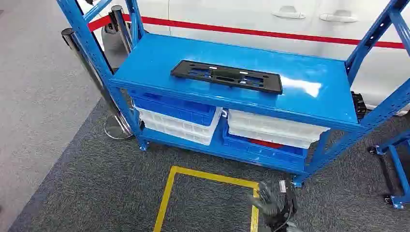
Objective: Take the parts from the cabinet and place them on the table.
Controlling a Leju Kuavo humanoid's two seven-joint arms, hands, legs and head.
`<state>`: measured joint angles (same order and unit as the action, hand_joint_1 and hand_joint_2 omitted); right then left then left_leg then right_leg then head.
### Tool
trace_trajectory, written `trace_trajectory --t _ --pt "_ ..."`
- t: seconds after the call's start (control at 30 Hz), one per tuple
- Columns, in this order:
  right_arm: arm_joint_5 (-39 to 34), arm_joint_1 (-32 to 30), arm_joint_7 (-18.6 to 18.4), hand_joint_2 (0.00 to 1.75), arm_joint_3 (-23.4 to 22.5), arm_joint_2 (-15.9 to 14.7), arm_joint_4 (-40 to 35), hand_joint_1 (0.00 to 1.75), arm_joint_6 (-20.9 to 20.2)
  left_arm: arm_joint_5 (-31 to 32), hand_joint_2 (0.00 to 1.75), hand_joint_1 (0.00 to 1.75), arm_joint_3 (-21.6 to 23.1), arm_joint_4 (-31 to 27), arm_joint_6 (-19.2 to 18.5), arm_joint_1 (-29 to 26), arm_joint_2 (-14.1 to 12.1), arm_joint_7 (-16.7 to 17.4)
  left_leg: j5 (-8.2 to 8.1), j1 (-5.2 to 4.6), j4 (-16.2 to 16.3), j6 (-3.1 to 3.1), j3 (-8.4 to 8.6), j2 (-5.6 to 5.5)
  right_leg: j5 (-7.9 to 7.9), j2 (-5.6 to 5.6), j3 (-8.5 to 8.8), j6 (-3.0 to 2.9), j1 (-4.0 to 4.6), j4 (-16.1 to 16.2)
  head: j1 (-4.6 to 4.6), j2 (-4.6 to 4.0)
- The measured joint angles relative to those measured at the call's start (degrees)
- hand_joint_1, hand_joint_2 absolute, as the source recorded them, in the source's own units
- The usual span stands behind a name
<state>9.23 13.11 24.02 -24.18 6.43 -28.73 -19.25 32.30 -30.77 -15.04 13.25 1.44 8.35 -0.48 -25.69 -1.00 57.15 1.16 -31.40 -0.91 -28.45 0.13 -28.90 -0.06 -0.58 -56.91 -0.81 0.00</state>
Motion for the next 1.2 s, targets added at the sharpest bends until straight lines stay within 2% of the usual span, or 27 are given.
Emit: trace_trajectory --t 0.1,0.13,0.27,0.33,0.37,0.43,0.47,0.5,0.53,0.57,0.6,0.63,0.67,0.7,0.8,0.83,0.87,0.9,0.97,1.0,1.03,1.07,1.13,1.17,1.2 --pt "-1.6 0.2 1.1 1.75 3.1 0.4 -4.6 0.0 -1.4 0.7 0.0 0.0 -0.7 0.2 0.0 0.1 0.0 -0.1 -0.1 -0.04 0.1 0.16 -0.09 0.0 -0.01 0.0 -0.03 0.08 -0.02 0.0 0.0 0.0" --pt "-2.2 0.2 1.5 0.0 4.3 0.5 -6.3 0.0 -1.9 1.0 0.0 0.0 -0.9 0.3 0.1 0.2 0.1 -0.1 -0.14 -0.05 0.2 0.23 -0.15 0.0 0.0 0.0 -0.04 0.17 -0.04 0.0 0.0 0.0" --pt "-4.4 0.2 3.0 0.0 9.2 1.1 -12.6 0.0 -3.6 1.9 0.0 0.0 -2.0 0.6 0.3 0.5 0.3 -0.3 -0.27 -0.13 0.5 0.72 -0.39 0.0 0.11 0.0 -0.04 0.73 -0.1 0.2 0.0 0.0" --pt "-5.5 0.3 3.8 0.0 12.1 1.2 -16.1 0.0 -4.3 2.5 0.0 0.0 -2.2 0.6 0.5 0.6 0.6 -0.4 0.48 0.59 -0.9 1.36 0.24 0.28 -0.5 -0.07 -0.01 1.2 -0.06 -0.5 0.05 0.0" --pt "-6.1 0.5 4.2 0.0 13.6 1.2 -17.8 0.0 -4.7 2.9 0.0 0.0 -2.4 0.7 0.7 0.8 0.7 -0.4 0.59 0.64 -1.1 1.66 0.25 0.32 -2.28 -0.07 -1.37 1.2 0.09 -3.1 0.15 0.0" --pt "-7.1 0.5 4.9 0.0 16.6 1.2 -20.6 0.0 -5.3 3.4 0.0 0.0 -3.0 1.0 0.7 1.0 0.9 -0.4 0.58 0.61 -1.1 1.71 0.13 0.37 -6.59 -0.05 -6.19 1.38 -0.05 -12.3 0.13 0.0" --pt "-7.5 0.3 5.2 0.0 17.8 1.2 -21.9 0.0 -5.6 3.6 0.0 0.0 -3.3 1.0 0.9 1.0 1.0 -0.4 0.46 0.59 -1.1 1.75 0.1 0.36 -7.78 -0.06 -8.43 1.49 -0.12 -16.3 0.16 0.0" --pt "-7.9 0.1 5.5 0.0 19.1 1.2 -23.1 0.0 -5.9 3.8 0.0 0.0 -3.5 1.0 0.9 1.1 1.0 -0.4 0.31 0.6 -1.0 1.71 0.11 0.31 -7.6 -0.06 -9.82 1.58 -0.19 -18.3 0.15 0.0" --pt "-8.5 0.0 6.0 0.0 20.9 1.2 -24.8 0.0 -6.2 4.2 0.0 0.0 -3.6 1.1 1.0 1.1 1.1 -0.4 0.06 0.63 -0.9 1.61 0.27 0.28 -5.49 -0.08 -9.8 1.65 -0.35 -17.0 0.15 0.0" --pt "-8.9 0.0 6.4 0.0 22.3 1.2 -26.2 0.0 -6.5 4.4 0.0 0.0 -3.8 1.1 1.0 1.1 1.1 -0.4 -0.38 0.64 -0.8 1.47 0.48 0.19 -3.04 -0.09 -8.71 1.65 -0.46 -14.0 0.13 0.0" --pt "-9.4 0.0 6.8 0.0 23.8 1.2 -27.7 0.0 -6.6 4.8 0.0 0.0 -3.9 1.2 1.1 1.1 1.3 -0.4 -0.76 0.68 -0.5 1.26 0.8 0.19 0.39 -0.11 -6.29 1.59 -0.57 -8.5 0.15 0.0" --pt "-9.9 0.0 7.2 0.0 25.1 1.2 -29.1 0.0 -6.8 5.0 0.0 0.0 -4.1 1.3 1.1 1.2 1.4 -0.4 -1.27 0.68 -0.2 0.98 1.14 0.21 2.99 -0.14 -3.92 1.5 -0.68 -3.1 0.15 0.0" --pt "-10.4 0.0 7.6 0.0 26.9 1.2 -30.5 0.0 -7.1 5.5 0.0 0.0 -4.3 1.4 1.2 1.3 1.4 -0.4 -1.67 0.44 -0.1 0.56 0.87 0.3 1.3 -0.13 -3.23 1.4 -0.49 -2.0 0.18 0.0" --pt "-10.9 -0.2 8.1 0.0 28.4 1.3 -31.9 0.0 -7.4 5.9 0.0 0.0 -4.5 1.4 1.2 1.7 1.4 -0.5 -1.98 0.37 0.4 0.17 0.8 0.24 1.2 -0.03 -3.13 0.96 -0.2 -1.5 0.07 0.02" --pt "-12.3 -1.2 9.4 0.0 32.5 1.3 -36.4 0.0 -7.7 7.1 0.0 0.0 -4.7 1.5 1.4 2.1 1.4 -0.5 -2.35 0.52 0.1 -0.74 1.2 0.32 0.73 0.07 -3.12 -0.05 0.0 -1.4 0.09 0.0" --pt "-12.7 -1.3 9.8 0.0 34.3 1.4 -38.2 0.0 -7.8 7.5 0.0 0.0 -4.8 1.5 1.5 2.3 1.4 -0.4 -2.84 0.61 0.4 -1.14 1.41 0.39 0.79 0.14 -2.3 -0.48 -0.54 -1.0 0.05 0.02" --pt "-13.2 -1.4 10.3 0.0 35.9 1.4 -39.7 0.0 -8.0 8.0 0.0 0.0 -4.8 1.5 1.5 2.4 1.4 -0.4 -3.53 0.62 2.4 -1.5 0.85 0.49 0.55 0.11 -1.64 -0.79 -0.6 -0.9 -0.15 0.0" --pt "-13.6 -1.4 10.6 0.0 37.6 1.4 -41.1 0.0 -8.0 8.4 0.0 0.0 -4.9 1.6 1.5 2.7 1.5 -0.4 -5.07 0.77 6.5 -1.83 -1.35 0.49 0.24 0.0 -1.19 -1.03 -0.61 -0.8 -0.37 0.0" --pt "-14.5 -2.1 11.3 0.0 40.6 1.4 -43.6 0.0 -8.2 9.1 0.0 0.0 -5.2 1.9 1.6 3.0 1.5 -0.2 -8.15 1.19 15.9 -2.34 -7.33 0.52 -0.58 -0.06 -0.45 -1.11 -0.55 -0.8 -0.35 0.0" --pt "-15.0 -2.4 11.4 0.0 42.1 1.4 -44.8 0.0 -8.4 9.6 0.0 0.0 -5.2 1.9 1.6 3.0 1.5 0.0 -8.25 1.27 19.2 -2.46 -9.95 0.53 -1.17 0.01 0.05 -1.12 -0.55 -0.8 -0.39 0.0" --pt "-15.6 -2.7 11.7 0.0 43.9 1.4 -46.1 0.0 -8.6 9.9 0.0 0.0 -5.4 2.0 1.7 2.9 1.5 0.3 -6.59 1.31 19.4 -2.46 -11.24 0.53 -1.87 0.23 0.73 -1.06 -0.57 -0.8 -0.37 0.0" --pt "-16.2 -2.8 11.9 0.0 45.4 1.4 -47.2 0.0 -8.8 10.3 0.0 0.0 -5.7 2.0 1.8 2.8 1.5 0.3 -3.35 1.32 16.7 -2.38 -11.0 0.53 -2.62 0.36 1.67 -1.0 -0.6 -0.8 -0.37 0.0" --pt "-17.5 -2.9 12.1 0.0 48.4 1.5 -49.5 0.0 -9.2 11.0 0.0 0.0 -6.1 2.2 2.1 2.9 1.5 0.4 4.41 1.3 6.9 -1.9 -8.15 0.55 -4.2 0.44 3.84 -0.72 -0.64 -0.7 -0.37 0.0" --pt "-18.2 -2.9 12.3 0.0 49.7 1.5 -50.3 0.0 -9.6 11.5 0.0 0.0 -6.3 2.5 2.3 2.6 1.5 0.4 4.52 1.08 4.9 -1.54 -7.25 0.63 -4.92 0.41 4.36 -0.45 -0.76 -0.4 -0.15 0.0" --pt "-18.8 -3.0 12.4 0.0 50.7 1.5 -50.8 0.0 -9.9 11.7 0.0 0.0 -6.4 2.7 2.5 2.7 1.5 0.4 4.06 0.52 4.1 -1.24 -6.79 0.67 -5.18 0.51 4.25 0.05 -0.49 -0.3 -0.37 0.0"
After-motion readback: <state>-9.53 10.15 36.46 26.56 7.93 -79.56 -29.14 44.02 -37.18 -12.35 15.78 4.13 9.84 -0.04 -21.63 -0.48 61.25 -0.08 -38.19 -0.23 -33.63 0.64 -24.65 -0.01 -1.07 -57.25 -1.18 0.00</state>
